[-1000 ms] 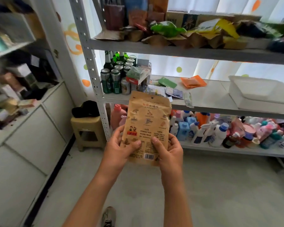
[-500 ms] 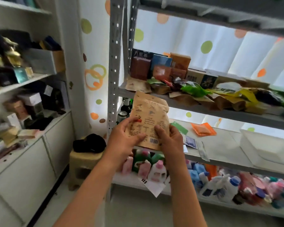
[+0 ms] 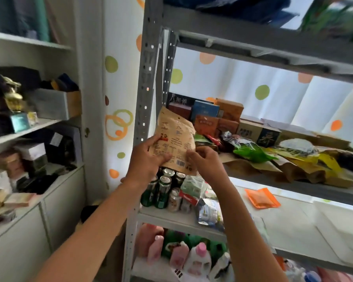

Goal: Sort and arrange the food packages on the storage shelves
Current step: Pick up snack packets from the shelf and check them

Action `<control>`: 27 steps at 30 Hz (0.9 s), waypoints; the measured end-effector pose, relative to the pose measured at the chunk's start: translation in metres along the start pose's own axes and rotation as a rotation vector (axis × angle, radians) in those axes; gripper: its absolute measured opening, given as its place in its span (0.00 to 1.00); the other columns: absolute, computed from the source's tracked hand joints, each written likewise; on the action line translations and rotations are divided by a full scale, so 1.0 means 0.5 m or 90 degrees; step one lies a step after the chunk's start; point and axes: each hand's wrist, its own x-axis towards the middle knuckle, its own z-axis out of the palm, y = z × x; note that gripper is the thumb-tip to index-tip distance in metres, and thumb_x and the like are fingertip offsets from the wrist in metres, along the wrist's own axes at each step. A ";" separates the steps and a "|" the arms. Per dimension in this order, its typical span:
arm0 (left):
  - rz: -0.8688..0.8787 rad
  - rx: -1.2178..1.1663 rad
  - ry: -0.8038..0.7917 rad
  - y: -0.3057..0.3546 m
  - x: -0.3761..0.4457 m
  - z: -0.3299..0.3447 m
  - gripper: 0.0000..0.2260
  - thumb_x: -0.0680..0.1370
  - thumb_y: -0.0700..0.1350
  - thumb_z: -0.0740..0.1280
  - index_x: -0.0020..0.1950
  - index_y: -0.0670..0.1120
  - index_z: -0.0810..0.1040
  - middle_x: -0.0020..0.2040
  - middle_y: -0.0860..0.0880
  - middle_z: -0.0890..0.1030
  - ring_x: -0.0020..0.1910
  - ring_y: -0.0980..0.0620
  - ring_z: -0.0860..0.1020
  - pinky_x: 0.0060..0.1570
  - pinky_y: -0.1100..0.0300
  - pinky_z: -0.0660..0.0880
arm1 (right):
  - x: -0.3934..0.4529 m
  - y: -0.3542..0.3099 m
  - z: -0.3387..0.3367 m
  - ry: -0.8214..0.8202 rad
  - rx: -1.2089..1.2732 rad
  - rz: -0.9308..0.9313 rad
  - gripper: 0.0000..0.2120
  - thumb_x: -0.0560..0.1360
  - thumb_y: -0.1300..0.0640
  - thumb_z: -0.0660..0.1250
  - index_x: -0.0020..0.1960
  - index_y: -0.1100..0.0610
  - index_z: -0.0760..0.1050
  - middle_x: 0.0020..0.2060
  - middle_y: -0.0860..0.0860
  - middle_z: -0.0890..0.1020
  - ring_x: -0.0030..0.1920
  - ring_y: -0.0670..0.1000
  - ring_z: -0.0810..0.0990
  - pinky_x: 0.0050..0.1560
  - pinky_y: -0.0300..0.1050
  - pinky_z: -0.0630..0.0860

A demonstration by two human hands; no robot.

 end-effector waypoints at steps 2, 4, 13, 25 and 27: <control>0.004 0.012 0.022 0.003 0.038 0.014 0.31 0.71 0.34 0.76 0.72 0.47 0.73 0.62 0.49 0.79 0.58 0.51 0.80 0.54 0.60 0.80 | 0.050 0.002 -0.025 0.042 -0.054 -0.038 0.14 0.77 0.47 0.70 0.55 0.56 0.78 0.43 0.49 0.83 0.42 0.49 0.81 0.41 0.45 0.77; 0.003 0.034 0.034 0.003 0.077 0.027 0.31 0.71 0.34 0.76 0.72 0.46 0.73 0.62 0.49 0.78 0.58 0.50 0.79 0.50 0.65 0.80 | 0.093 0.005 -0.049 0.072 -0.079 -0.056 0.13 0.78 0.49 0.70 0.57 0.56 0.78 0.45 0.49 0.82 0.44 0.50 0.81 0.42 0.44 0.76; -0.073 0.181 0.055 -0.025 0.227 0.064 0.28 0.69 0.35 0.78 0.68 0.41 0.76 0.64 0.42 0.78 0.56 0.45 0.80 0.56 0.56 0.79 | 0.225 0.017 -0.093 0.004 -0.283 -0.163 0.18 0.75 0.56 0.70 0.64 0.57 0.78 0.59 0.54 0.82 0.57 0.55 0.80 0.52 0.45 0.73; -0.164 0.440 0.013 -0.060 0.278 0.111 0.06 0.76 0.45 0.70 0.51 0.47 0.76 0.55 0.43 0.78 0.52 0.46 0.77 0.55 0.55 0.75 | 0.296 0.053 -0.064 -0.151 -0.460 -0.191 0.25 0.75 0.49 0.69 0.70 0.57 0.74 0.64 0.58 0.76 0.66 0.59 0.73 0.65 0.49 0.70; -0.124 0.496 0.003 -0.063 0.277 0.115 0.13 0.76 0.45 0.69 0.60 0.45 0.77 0.61 0.42 0.78 0.58 0.43 0.77 0.57 0.56 0.74 | 0.297 0.053 -0.061 -0.156 -0.481 -0.204 0.22 0.75 0.48 0.68 0.67 0.57 0.76 0.61 0.58 0.77 0.63 0.59 0.74 0.64 0.49 0.69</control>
